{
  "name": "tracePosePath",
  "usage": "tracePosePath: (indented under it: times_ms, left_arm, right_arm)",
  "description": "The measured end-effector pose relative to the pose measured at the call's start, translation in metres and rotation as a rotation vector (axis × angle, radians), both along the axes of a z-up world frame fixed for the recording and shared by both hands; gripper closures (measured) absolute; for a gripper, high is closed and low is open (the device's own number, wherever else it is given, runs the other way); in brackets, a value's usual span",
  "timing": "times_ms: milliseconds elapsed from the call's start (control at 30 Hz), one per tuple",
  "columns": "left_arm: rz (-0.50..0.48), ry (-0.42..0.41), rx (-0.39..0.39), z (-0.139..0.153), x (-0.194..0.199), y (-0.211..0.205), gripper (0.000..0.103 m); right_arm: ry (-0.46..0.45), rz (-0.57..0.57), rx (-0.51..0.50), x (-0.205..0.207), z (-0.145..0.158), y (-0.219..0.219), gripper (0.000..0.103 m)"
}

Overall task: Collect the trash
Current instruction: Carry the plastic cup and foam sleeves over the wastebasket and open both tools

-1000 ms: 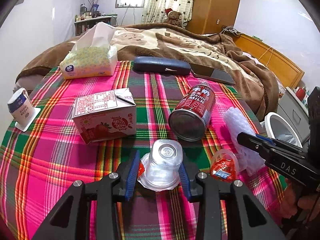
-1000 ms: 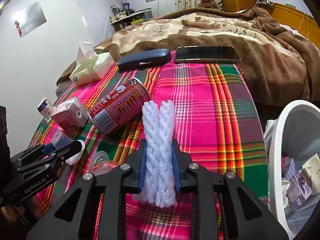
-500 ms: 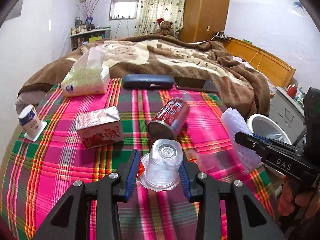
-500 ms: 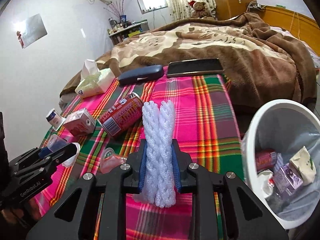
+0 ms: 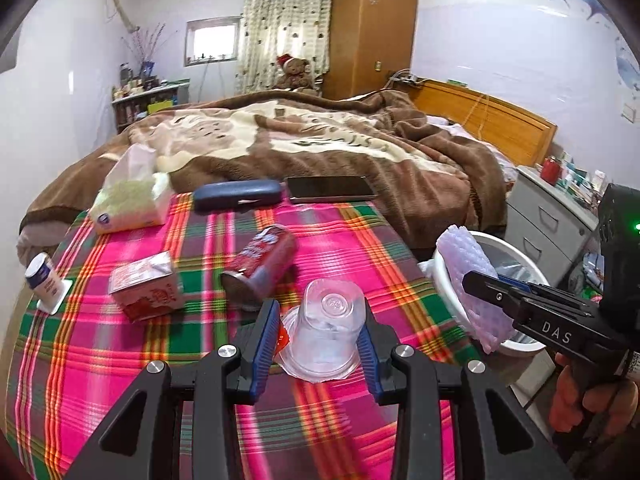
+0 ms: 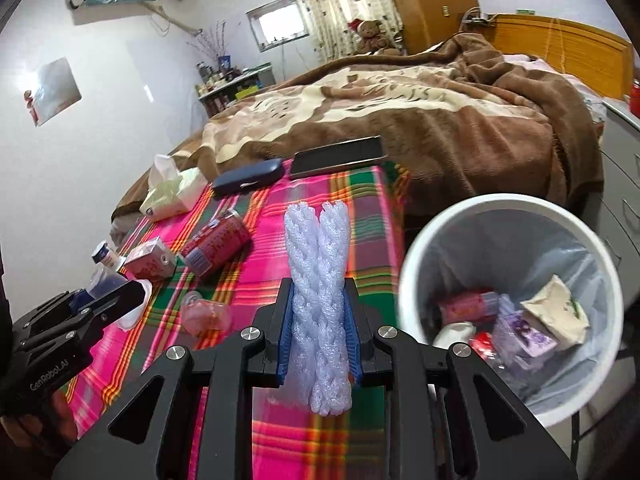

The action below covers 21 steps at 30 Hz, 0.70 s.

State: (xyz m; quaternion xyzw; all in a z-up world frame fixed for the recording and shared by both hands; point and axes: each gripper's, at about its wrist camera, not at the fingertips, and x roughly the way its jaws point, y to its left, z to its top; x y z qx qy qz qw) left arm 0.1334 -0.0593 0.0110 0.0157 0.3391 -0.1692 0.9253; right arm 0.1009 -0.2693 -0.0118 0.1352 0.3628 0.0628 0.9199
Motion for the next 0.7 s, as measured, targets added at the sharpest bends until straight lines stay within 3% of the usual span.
tracePosePath:
  times_ms: [700]
  left_arm:
    - [-0.230, 0.026, -0.030, 0.001, -0.007, -0.127, 0.065]
  right_arm:
    - [0.028, -0.222, -0.007, -0.030, -0.009, -0.094, 0.080]
